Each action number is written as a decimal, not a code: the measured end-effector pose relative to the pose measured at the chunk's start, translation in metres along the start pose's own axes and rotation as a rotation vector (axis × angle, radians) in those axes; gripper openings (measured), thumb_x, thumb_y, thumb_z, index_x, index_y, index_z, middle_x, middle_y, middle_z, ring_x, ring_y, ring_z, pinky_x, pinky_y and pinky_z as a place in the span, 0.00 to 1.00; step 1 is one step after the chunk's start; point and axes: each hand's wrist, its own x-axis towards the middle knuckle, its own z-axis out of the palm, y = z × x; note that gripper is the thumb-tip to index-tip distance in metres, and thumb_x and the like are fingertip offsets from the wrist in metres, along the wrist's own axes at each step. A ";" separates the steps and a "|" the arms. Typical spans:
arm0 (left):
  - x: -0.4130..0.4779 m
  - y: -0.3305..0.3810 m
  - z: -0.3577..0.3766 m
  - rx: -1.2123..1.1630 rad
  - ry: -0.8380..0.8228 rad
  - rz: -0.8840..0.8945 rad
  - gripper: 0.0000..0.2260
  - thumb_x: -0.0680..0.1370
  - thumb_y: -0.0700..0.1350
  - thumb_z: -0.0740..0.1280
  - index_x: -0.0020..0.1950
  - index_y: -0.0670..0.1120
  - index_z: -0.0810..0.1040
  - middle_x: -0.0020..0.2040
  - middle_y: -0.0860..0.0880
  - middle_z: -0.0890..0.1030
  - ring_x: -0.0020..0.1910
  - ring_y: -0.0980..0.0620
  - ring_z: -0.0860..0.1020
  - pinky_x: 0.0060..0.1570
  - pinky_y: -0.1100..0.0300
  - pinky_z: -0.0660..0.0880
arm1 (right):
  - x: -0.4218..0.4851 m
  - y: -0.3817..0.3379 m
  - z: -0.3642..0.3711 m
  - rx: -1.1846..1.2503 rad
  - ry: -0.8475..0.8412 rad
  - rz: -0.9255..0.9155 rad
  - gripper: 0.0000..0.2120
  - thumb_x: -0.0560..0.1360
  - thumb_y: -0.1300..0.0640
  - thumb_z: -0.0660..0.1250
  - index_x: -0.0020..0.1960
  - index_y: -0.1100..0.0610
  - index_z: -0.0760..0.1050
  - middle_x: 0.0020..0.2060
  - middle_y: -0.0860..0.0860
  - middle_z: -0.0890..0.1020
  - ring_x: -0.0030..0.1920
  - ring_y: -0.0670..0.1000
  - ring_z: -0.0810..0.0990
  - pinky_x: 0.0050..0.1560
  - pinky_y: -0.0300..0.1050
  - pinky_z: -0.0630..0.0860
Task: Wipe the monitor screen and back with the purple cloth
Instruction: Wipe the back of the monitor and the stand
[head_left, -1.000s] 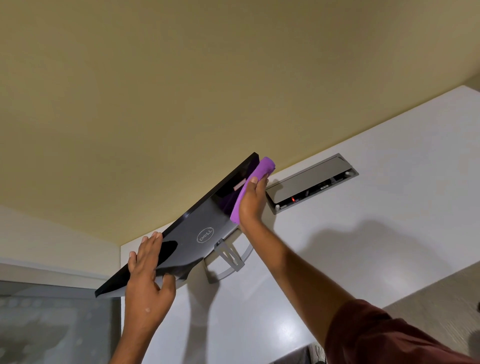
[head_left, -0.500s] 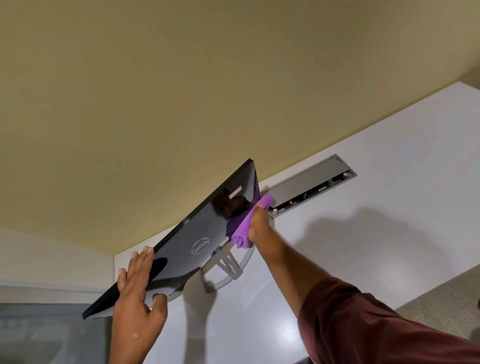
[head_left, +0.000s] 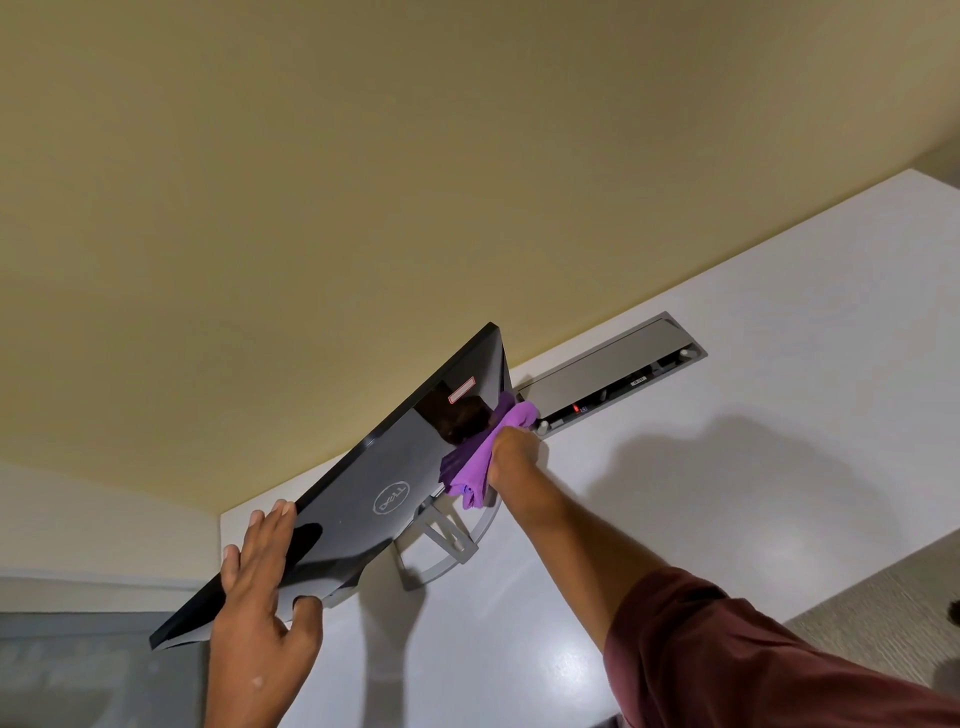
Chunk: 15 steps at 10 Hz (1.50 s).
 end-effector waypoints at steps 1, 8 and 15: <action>-0.001 0.001 0.000 -0.011 -0.011 -0.005 0.41 0.68 0.35 0.60 0.84 0.49 0.68 0.83 0.58 0.66 0.86 0.59 0.56 0.85 0.58 0.45 | -0.016 -0.003 0.000 -0.043 -0.025 -0.082 0.11 0.83 0.62 0.62 0.63 0.55 0.77 0.53 0.56 0.80 0.45 0.53 0.82 0.40 0.46 0.80; -0.003 -0.002 0.000 -0.027 -0.009 -0.014 0.41 0.69 0.36 0.59 0.84 0.50 0.66 0.83 0.57 0.66 0.85 0.61 0.55 0.85 0.58 0.46 | -0.037 -0.014 -0.014 0.033 0.126 -0.157 0.11 0.83 0.64 0.69 0.63 0.60 0.83 0.59 0.57 0.86 0.40 0.48 0.82 0.41 0.40 0.82; 0.003 -0.007 0.001 0.000 0.025 0.021 0.41 0.69 0.36 0.60 0.84 0.50 0.67 0.83 0.59 0.65 0.85 0.63 0.54 0.85 0.41 0.53 | -0.099 -0.015 0.009 -0.270 -0.126 -1.046 0.11 0.80 0.62 0.70 0.51 0.48 0.72 0.52 0.49 0.78 0.52 0.55 0.79 0.54 0.53 0.79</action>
